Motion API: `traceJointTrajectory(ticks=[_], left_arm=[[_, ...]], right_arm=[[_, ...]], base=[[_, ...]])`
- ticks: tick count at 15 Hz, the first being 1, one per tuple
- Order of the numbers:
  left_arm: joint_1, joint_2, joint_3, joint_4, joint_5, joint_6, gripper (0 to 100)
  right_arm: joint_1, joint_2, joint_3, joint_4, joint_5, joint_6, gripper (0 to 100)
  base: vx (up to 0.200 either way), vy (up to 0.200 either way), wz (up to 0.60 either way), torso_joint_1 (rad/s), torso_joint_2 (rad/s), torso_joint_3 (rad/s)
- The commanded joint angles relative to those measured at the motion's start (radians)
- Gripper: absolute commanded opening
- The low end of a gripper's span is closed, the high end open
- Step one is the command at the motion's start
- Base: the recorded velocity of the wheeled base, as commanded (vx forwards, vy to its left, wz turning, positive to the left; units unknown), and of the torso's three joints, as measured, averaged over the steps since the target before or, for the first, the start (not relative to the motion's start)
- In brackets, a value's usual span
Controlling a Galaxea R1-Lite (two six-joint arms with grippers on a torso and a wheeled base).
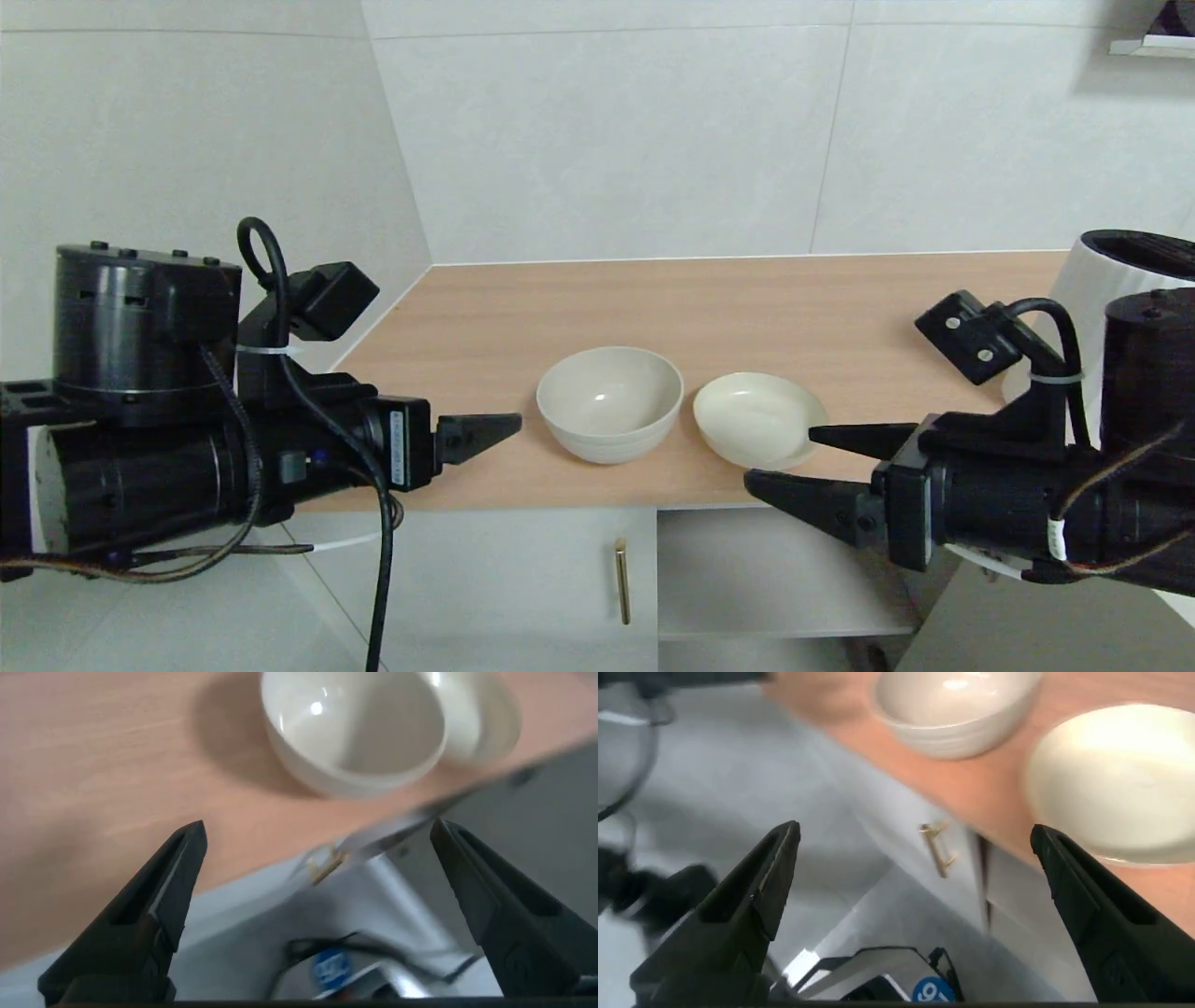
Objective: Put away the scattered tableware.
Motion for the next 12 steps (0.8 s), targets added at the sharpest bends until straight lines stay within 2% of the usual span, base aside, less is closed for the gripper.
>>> traceJointTrajectory(ticks=[1,2,3,4,5,6,7,9,10,11,12], left_arm=[[0.009,0.045,-0.041,0.001,0.001,-0.05,100],[0.02,0.066,-0.05,0.0,0.002,-0.065,100],[0.024,0.089,-0.063,0.0,0.006,-0.07,100],[0.024,0.108,-0.072,-0.002,0.012,-0.093,100],[0.024,0.129,-0.087,-0.002,0.022,-0.139,100],[0.024,0.172,-0.127,0.0,0.047,-0.231,100],[0.024,0.198,-0.145,-0.002,0.059,-0.266,100],[0.024,0.227,-0.165,-0.002,0.064,-0.295,100],[0.024,0.255,-0.184,-0.002,0.072,-0.326,100],[0.024,0.276,-0.195,-0.002,0.099,-0.343,100],[0.023,0.293,-0.204,-0.003,0.116,-0.346,100]], right_arm=[[-0.02,0.074,-0.129,0.144,-0.082,0.05,100],[-0.024,0.102,-0.204,0.24,-0.137,0.108,100],[-0.035,0.128,-0.262,0.295,-0.18,0.162,100],[-0.049,0.153,-0.293,0.314,-0.208,0.188,100],[-0.069,0.176,-0.312,0.317,-0.231,0.201,100],[-0.106,0.214,-0.338,0.317,-0.274,0.202,100],[-0.126,0.238,-0.356,0.317,-0.298,0.204,100],[-0.146,0.255,-0.362,0.318,-0.307,0.202,100],[-0.155,0.255,-0.362,0.318,-0.309,0.202,100],[-0.156,0.252,-0.362,0.318,-0.312,0.202,100],[-0.156,0.252,-0.362,0.318,-0.312,0.202,100]], base=[[0.0,0.0,0.0,0.0,0.0,0.0],[0.0,0.0,0.0,0.0,0.0,0.0],[0.0,0.0,0.0,0.0,0.0,0.0],[0.0,0.0,0.0,0.0,0.0,0.0],[0.0,0.0,0.0,0.0,0.0,0.0],[0.0,0.0,0.0,0.0,0.0,0.0],[0.0,0.0,0.0,0.0,0.0,0.0],[0.0,0.0,0.0,0.0,0.0,0.0],[0.0,0.0,0.0,0.0,0.0,0.0],[0.0,0.0,0.0,0.0,0.0,0.0],[0.0,0.0,0.0,0.0,0.0,0.0]])
